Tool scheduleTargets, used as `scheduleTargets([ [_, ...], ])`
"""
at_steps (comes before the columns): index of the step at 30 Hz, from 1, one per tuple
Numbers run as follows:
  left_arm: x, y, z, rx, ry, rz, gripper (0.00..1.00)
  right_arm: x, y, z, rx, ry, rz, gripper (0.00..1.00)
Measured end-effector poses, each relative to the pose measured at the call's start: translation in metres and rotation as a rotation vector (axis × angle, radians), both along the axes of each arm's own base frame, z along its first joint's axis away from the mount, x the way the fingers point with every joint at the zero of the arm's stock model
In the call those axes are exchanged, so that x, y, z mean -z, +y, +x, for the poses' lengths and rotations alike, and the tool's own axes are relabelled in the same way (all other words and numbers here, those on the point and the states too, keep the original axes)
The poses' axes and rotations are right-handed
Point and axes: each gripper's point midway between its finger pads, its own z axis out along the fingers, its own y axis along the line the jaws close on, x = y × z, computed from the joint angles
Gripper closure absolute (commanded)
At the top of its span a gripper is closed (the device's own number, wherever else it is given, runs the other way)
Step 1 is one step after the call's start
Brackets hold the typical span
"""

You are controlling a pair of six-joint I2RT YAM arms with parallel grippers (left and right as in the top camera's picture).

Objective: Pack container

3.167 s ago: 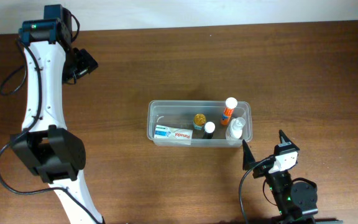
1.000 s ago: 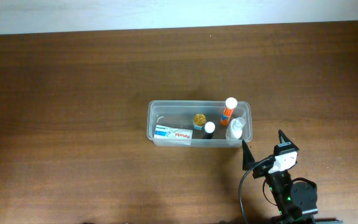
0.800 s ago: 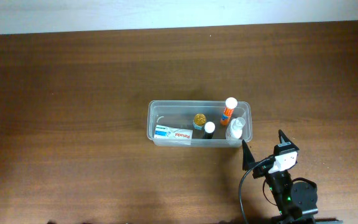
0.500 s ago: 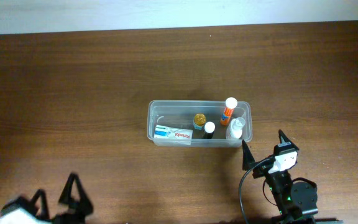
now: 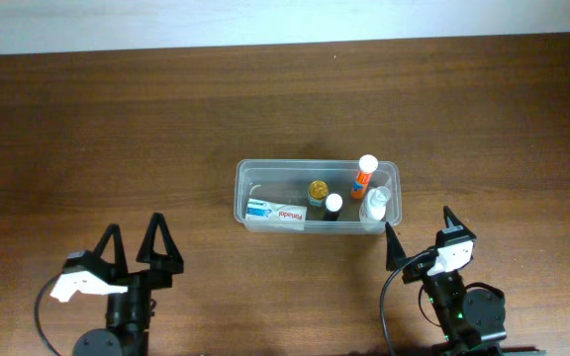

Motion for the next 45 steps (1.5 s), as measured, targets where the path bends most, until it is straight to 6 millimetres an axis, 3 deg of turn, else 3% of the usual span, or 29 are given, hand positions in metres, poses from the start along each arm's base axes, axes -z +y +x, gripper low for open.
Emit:
scheduleTargets([
  [7, 0.034, -0.003, 0.008, 0.009, 0.054, 0.067, 0.01, 0.000, 0.000, 0.000, 0.000, 0.000, 0.000, 0.02],
  [19, 0.064, 0.000, 0.014, -0.013, 0.107, 0.240, 0.01, 0.000, 0.000, 0.000, 0.000, 0.000, 0.000, 0.02],
  [31, 0.091, -0.006, 0.016, 0.018, 0.160, 0.609, 0.00, 0.000, 0.000, 0.000, 0.000, 0.000, 0.000, 0.02],
  [45, 0.094, -0.006, 0.016, 0.022, 0.165, 0.713, 0.01, 0.000, 0.000, 0.000, 0.000, 0.000, 0.001, 0.02],
])
